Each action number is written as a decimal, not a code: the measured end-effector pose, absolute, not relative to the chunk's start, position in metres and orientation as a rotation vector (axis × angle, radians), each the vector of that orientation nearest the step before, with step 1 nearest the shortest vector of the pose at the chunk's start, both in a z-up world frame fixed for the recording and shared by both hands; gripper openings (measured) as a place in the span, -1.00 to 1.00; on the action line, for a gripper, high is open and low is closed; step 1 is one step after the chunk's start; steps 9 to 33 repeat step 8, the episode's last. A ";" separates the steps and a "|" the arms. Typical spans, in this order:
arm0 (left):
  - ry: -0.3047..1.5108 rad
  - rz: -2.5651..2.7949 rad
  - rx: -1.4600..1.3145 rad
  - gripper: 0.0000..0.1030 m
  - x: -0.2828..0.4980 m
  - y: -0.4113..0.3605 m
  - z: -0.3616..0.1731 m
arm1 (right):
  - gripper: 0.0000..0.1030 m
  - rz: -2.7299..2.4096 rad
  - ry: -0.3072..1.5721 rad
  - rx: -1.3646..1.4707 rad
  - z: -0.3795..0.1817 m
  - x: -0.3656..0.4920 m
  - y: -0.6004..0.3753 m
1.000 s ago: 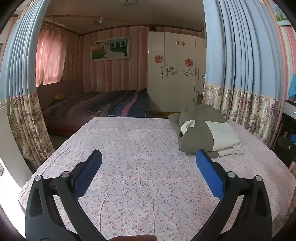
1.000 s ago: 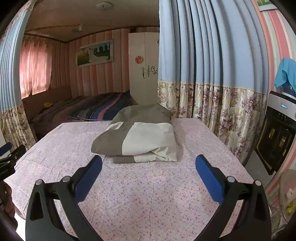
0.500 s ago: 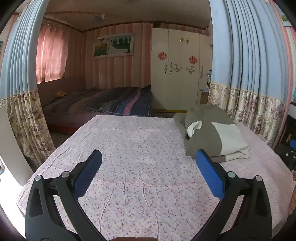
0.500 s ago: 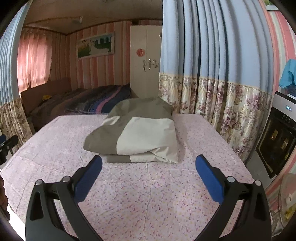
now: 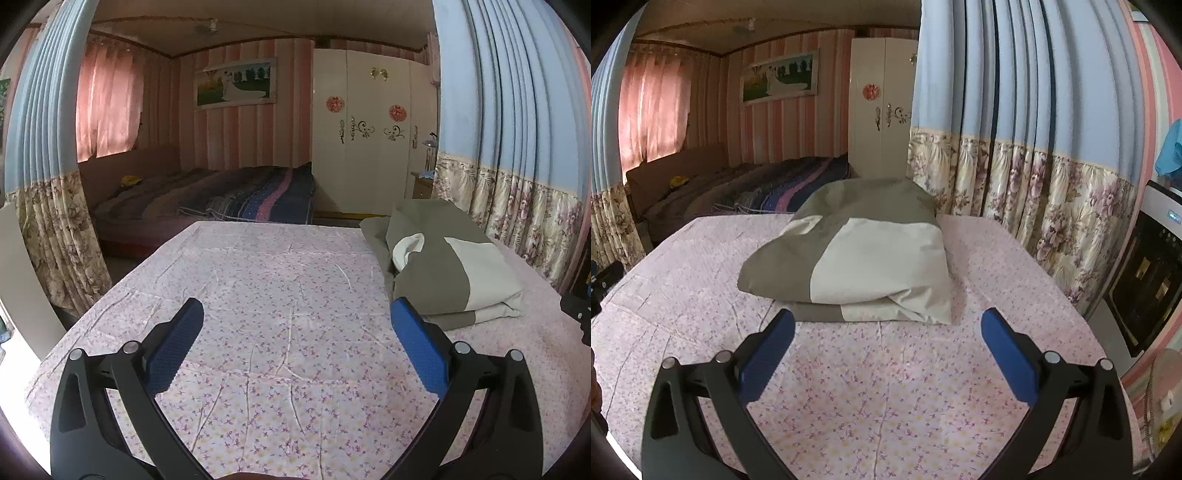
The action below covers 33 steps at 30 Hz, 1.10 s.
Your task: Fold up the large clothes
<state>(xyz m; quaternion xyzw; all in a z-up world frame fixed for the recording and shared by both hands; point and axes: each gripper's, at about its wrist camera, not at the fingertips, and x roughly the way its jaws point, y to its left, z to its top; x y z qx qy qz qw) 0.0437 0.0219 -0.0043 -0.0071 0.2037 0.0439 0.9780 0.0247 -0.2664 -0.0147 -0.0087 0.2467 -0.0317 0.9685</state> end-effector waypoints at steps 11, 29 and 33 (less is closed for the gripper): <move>0.413 0.051 -0.040 0.94 0.045 0.030 -0.012 | 0.96 -0.076 0.515 -0.001 -0.020 0.031 -0.278; 0.413 0.051 -0.040 0.94 0.045 0.030 -0.012 | 0.96 -0.076 0.515 -0.001 -0.020 0.031 -0.278; 0.413 0.051 -0.040 0.94 0.045 0.030 -0.012 | 0.96 -0.076 0.515 -0.001 -0.020 0.031 -0.278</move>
